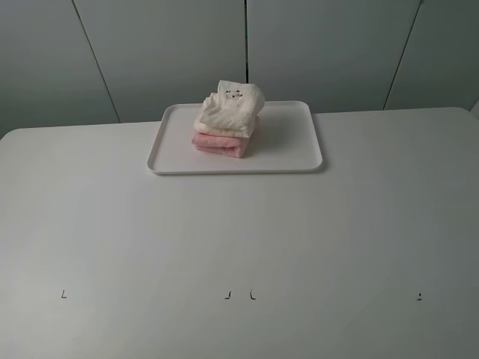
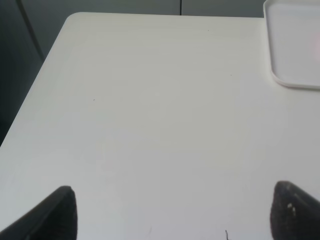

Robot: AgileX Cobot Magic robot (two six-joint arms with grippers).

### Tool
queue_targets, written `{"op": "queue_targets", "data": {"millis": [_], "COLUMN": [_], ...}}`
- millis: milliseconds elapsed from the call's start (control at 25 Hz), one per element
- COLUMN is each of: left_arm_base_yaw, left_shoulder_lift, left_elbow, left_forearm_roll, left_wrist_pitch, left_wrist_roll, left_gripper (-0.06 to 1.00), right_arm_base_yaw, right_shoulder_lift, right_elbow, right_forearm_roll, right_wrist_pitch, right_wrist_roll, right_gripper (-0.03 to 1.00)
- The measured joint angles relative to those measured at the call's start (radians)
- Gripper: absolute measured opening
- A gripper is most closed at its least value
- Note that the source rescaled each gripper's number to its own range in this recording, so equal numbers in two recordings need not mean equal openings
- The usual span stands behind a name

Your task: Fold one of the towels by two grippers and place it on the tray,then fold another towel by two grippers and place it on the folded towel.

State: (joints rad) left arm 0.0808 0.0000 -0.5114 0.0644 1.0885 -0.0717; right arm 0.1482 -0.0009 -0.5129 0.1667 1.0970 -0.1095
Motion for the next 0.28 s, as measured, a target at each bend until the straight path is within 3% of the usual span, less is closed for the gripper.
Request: {"op": "queue_targets", "data": {"millis": [280], "left_arm_base_yaw": [0.000], "left_shoulder_lift": [0.000], "left_elbow": [0.000], "left_forearm_roll": [0.000], "left_wrist_pitch": [0.000], "left_wrist_roll": [0.000], "left_gripper": [0.99], "right_arm_base_yaw": [0.000], "right_shoulder_lift": [0.000], "right_elbow": [0.000], "right_forearm_roll": [0.000], "right_wrist_pitch": [0.000], "right_wrist_roll": [0.000], "right_gripper": [1.00]}}
